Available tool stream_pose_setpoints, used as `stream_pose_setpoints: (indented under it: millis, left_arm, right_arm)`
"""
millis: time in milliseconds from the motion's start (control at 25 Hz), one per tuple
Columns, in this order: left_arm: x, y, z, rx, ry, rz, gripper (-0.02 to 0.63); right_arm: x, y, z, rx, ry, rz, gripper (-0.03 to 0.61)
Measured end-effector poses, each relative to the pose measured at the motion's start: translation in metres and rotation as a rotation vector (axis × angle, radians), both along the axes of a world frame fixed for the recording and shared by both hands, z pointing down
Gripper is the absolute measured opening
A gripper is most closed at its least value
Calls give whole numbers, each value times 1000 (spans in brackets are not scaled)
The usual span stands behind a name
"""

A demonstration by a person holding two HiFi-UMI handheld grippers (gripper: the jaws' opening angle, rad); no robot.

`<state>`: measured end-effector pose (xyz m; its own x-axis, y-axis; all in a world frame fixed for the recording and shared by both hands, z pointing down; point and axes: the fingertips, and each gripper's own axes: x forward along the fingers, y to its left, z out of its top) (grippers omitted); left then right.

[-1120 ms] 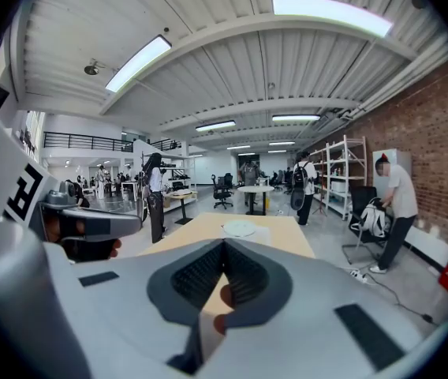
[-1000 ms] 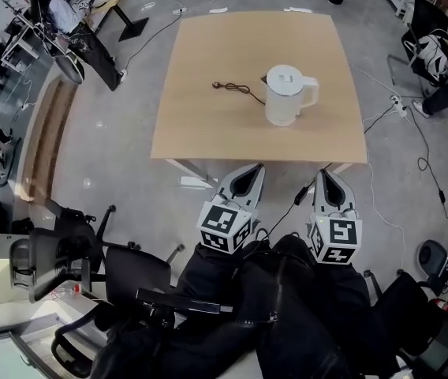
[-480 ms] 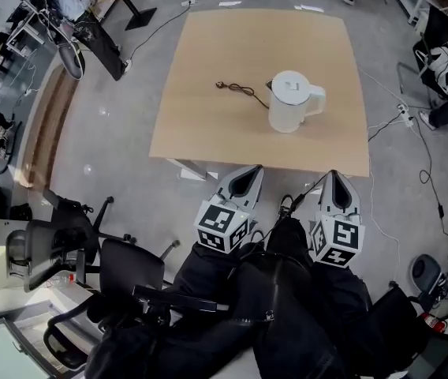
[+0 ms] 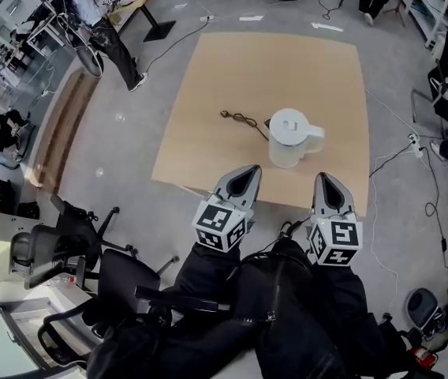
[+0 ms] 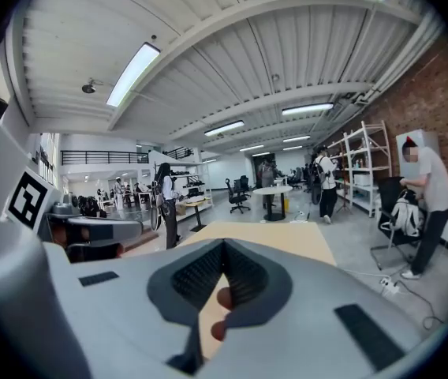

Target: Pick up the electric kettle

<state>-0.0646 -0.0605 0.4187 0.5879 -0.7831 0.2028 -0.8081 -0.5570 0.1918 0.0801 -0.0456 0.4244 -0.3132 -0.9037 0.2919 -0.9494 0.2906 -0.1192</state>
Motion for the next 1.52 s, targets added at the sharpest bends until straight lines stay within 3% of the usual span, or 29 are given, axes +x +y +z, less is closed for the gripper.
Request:
stream_pose_setpoints:
  millis: [280,520,920,1240,1520]
  left_arm:
    - [24,-50,-3,-9,-20,-35,-2]
    - [41,-71,-5,-4,-32,-61,-2]
    - [30,-91,4,-16,-41,-95,-2]
    - [19,-106,1,5,-5,-72,-2]
    - [7,-113,29,-39,-6,-76,-2]
  right_arm:
    - [22,-42,7,-17,11,-106,5]
    - [44,-65,9,-25,6,-135,5]
    - [36,-89,19,-51,0,-155,5]
    - [33,-98,24,-51,12,-90,5]
    - [51,-100,62,-117,39,8,4]
